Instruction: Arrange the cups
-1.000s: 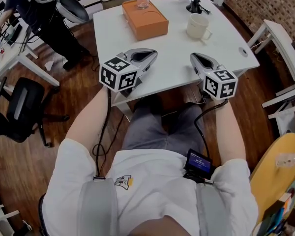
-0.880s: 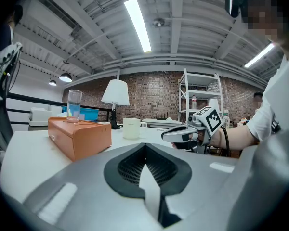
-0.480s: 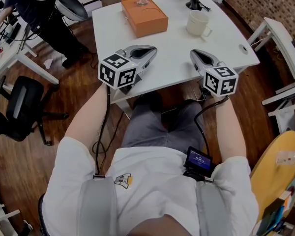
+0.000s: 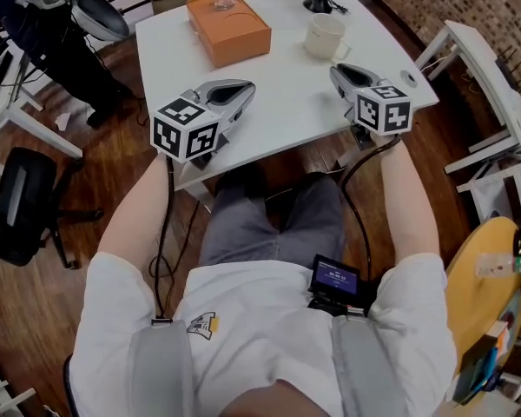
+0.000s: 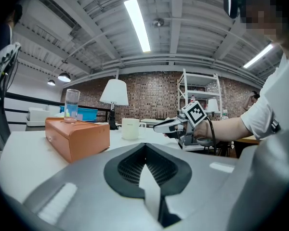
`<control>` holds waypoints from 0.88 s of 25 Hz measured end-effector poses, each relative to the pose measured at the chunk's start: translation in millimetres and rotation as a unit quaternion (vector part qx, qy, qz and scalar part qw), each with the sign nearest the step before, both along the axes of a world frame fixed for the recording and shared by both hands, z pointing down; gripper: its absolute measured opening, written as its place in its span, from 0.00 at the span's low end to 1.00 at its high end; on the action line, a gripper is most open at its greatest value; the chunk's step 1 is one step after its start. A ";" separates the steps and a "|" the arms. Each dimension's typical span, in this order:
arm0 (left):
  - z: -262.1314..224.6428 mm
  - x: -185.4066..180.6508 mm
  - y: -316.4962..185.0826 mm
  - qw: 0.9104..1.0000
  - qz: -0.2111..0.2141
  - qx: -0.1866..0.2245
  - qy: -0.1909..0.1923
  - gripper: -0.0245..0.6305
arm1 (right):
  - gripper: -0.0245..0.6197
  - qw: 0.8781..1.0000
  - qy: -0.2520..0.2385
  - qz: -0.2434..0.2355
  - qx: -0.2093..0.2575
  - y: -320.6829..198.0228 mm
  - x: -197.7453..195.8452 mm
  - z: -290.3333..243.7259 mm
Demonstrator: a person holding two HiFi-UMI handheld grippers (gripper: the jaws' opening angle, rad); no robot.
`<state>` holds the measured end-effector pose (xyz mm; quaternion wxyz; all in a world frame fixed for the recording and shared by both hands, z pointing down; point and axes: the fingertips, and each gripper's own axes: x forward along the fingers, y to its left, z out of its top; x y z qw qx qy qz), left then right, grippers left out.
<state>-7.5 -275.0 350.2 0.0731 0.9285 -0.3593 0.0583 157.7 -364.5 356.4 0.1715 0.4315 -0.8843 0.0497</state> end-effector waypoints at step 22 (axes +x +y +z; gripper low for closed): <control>1.8 32.0 -2.3 1.000 0.024 0.005 0.003 0.04 | 0.85 0.988 0.112 -0.088 -0.055 -131.2 -9.4 23.6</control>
